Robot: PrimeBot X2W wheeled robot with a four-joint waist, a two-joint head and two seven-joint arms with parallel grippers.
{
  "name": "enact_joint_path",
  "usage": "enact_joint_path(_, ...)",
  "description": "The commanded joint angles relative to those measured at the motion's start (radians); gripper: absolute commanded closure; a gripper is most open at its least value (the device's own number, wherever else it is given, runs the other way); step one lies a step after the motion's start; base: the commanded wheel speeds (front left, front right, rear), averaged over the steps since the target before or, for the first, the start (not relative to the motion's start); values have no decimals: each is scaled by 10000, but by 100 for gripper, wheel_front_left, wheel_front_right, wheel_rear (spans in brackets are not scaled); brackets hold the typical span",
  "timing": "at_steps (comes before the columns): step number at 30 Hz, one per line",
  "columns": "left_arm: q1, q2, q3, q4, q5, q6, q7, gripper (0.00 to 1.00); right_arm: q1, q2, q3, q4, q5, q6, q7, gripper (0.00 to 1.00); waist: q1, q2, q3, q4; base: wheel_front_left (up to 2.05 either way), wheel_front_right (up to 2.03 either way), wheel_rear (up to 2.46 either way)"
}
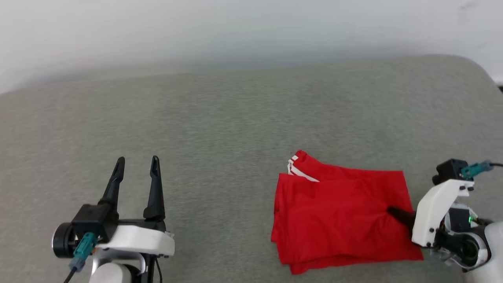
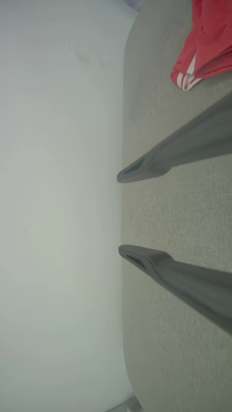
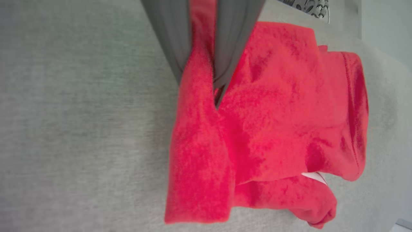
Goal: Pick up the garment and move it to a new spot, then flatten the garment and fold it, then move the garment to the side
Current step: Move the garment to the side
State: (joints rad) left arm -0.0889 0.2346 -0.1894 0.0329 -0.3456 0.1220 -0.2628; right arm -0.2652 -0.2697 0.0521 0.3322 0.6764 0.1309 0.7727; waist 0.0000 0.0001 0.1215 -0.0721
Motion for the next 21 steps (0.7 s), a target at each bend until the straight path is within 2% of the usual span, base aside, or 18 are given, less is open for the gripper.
enact_joint_path(1, -228, 41, -57, -93, 93, -22, 14, 0, -423, -134, 114, 155, -234, -4, -201, 100, 0, -1, 500, -1123, 0, 0, 0)
enact_joint_path(7, -1054, 334, -277, -445, 392, -172, 382, 0, -1653, -459, 426, 959, -682, -4, -1022, 100, 0, -1, 1727, -2596, 0, 0, 0)
enact_joint_path(11, -1826, 582, -491, -659, 681, -317, 748, 0, -2632, -699, 417, 1670, -894, -4, -1986, 100, 0, -1, 2587, -3213, 0, 0, 0)
enact_joint_path(15, -2609, 757, -745, -931, 983, -467, 1173, 0, -3591, -1113, 200, 2478, -1121, -6, -2905, 100, 0, -1, 3357, -3432, 0, 0, 0)
enact_joint_path(21, -3485, 953, -986, -1370, 1280, -621, 1603, 0, -4823, -1922, -406, 3516, -1334, -6, -4063, 100, 0, -1, 4360, -3268, 0, 0, 0)
